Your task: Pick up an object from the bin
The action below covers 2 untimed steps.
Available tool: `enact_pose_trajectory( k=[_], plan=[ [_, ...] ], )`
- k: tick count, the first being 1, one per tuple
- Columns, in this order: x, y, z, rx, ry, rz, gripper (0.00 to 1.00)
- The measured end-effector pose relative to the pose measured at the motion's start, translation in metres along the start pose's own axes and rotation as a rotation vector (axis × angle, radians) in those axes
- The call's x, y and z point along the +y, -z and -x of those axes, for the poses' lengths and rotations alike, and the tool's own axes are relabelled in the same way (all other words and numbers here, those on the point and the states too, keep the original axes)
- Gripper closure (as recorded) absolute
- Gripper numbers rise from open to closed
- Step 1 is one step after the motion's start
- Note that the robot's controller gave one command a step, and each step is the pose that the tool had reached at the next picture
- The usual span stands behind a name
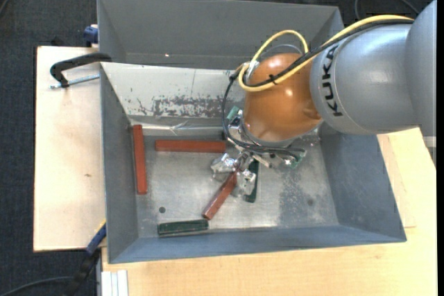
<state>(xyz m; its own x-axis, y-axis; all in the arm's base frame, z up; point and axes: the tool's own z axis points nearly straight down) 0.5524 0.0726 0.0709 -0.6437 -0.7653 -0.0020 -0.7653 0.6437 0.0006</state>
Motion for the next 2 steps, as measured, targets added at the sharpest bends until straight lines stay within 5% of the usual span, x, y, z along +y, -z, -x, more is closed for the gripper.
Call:
enact_pose_trajectory(
  k=[1,2],
  plan=[
    [-0.055,0.112,0.01,-0.009,0.107,-0.012,1.0],
    [-0.041,0.234,0.0,-0.01,0.068,-0.012,1.0]
  ],
)
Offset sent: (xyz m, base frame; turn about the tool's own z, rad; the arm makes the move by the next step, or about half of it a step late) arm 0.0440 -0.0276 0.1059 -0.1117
